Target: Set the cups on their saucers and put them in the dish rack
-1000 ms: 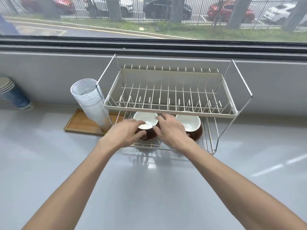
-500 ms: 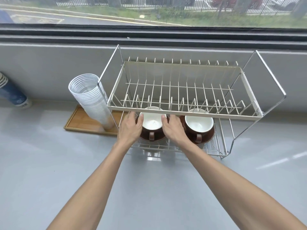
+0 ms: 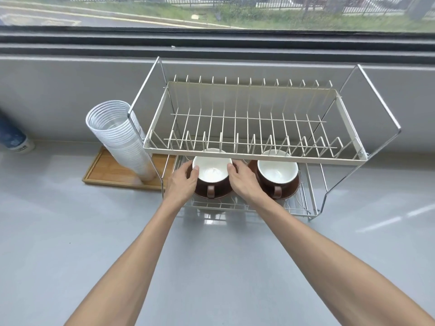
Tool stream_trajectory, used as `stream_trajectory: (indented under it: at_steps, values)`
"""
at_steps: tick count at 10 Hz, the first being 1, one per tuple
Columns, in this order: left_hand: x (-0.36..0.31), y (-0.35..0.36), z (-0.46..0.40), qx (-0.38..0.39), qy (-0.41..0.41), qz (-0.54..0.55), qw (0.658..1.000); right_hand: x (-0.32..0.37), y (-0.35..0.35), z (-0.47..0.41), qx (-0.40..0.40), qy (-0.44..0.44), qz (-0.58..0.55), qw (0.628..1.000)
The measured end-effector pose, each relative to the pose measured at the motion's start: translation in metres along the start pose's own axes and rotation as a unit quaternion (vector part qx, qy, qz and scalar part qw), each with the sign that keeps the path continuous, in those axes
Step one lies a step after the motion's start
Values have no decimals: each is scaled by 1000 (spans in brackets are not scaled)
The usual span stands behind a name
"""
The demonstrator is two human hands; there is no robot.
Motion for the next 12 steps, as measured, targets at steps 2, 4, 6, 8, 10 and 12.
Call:
stream_trajectory:
  at_steps: [2,4,6,8,10,12]
  values:
    - [-5,-3,4,28,-5,-14,999,-1,-3,7,7,8,6,1000]
    - [-14,-15,12,149,15,-145,978,2,-16,24,22,5,60,998]
    - [-37,-29,34,240,43,-279,929,12,-41,55,80,-10,182,980]
    - [-66,-28,64,327,103,-317,884,17,-64,91,70,-46,378,922]
    - [-101,-30,90,318,144,-340,873,21,-88,130,80,-84,466,877]
    - [-140,-45,103,284,175,-372,866,35,-117,155,45,-106,486,867]
Point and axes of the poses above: each hand's wrist, its own z-axis away from the middle knuckle, its own y-axis out of the palm, x = y × z, the point moved 3 cm from there along -z, towards the middle knuckle, and after that the axes turned 11 degrees about y, right-handed, at the moved point
